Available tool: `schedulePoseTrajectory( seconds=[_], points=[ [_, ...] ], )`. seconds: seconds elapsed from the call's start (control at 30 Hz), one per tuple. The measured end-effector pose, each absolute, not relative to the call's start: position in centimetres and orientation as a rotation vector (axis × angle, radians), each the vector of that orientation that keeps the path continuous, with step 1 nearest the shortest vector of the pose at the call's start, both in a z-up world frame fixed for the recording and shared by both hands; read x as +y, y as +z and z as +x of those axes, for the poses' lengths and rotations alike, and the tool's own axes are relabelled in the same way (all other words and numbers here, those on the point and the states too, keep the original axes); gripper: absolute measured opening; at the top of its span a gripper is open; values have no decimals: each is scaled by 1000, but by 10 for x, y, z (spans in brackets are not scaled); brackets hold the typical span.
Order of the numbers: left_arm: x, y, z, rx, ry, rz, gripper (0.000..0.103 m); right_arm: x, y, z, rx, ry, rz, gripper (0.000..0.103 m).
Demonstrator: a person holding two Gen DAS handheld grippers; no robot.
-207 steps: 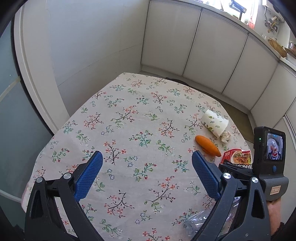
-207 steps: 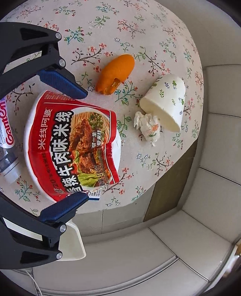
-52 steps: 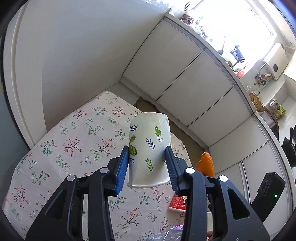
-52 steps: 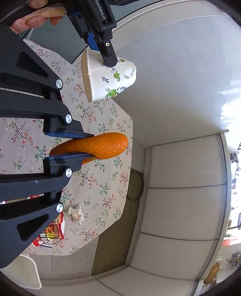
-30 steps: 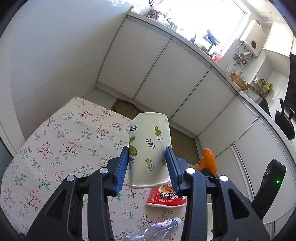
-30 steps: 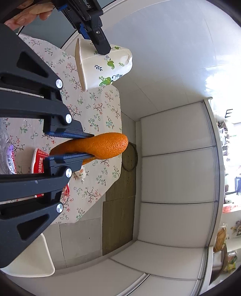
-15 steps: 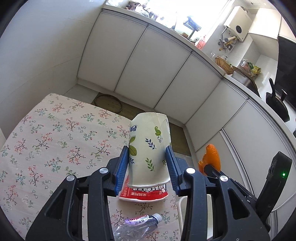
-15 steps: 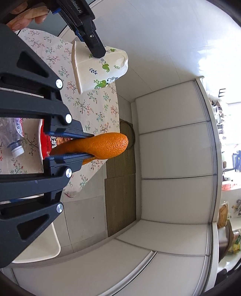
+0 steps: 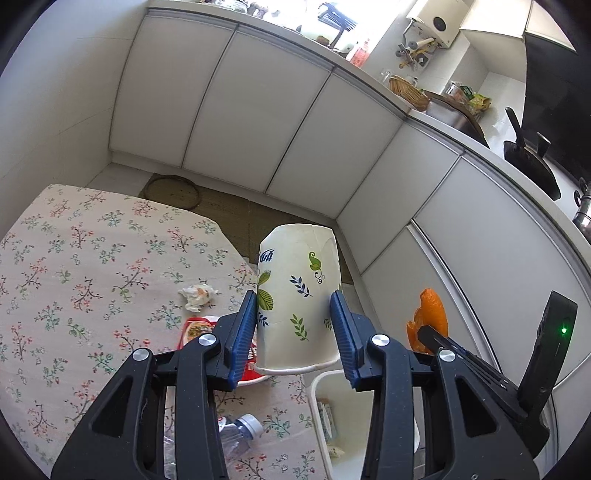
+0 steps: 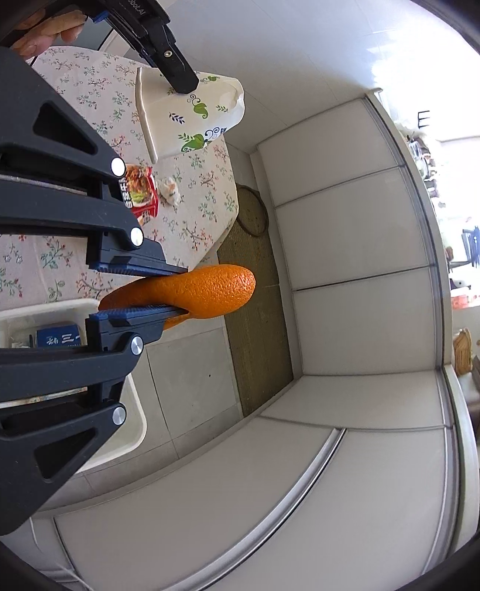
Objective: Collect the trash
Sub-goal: 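Carry the cup and carrot over the white bin and open both grippers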
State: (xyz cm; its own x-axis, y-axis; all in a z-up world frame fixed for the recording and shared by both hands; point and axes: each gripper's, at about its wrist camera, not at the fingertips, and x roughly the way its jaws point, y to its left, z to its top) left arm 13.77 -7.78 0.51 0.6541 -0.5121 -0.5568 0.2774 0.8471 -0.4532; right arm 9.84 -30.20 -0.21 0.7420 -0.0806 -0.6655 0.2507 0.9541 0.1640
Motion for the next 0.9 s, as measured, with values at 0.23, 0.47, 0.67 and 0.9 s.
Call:
schedulePoseTrajectory(
  seconds=[0.23, 0.47, 0.67, 0.9],
  points=[
    [-126, -5, 133, 770, -530, -316, 39, -348, -19, 74, 768, -262, 288, 17],
    [-177, -23, 123, 818, -599, -251, 39, -377, -29, 50, 792, -308, 326, 30],
    [-206, -37, 116, 865, -641, -215, 39, -402, -21, 23, 733, -359, 368, 53],
    [-232, -48, 108, 904, -691, -160, 41, -413, -14, 2, 651, -556, 305, 91]
  ],
)
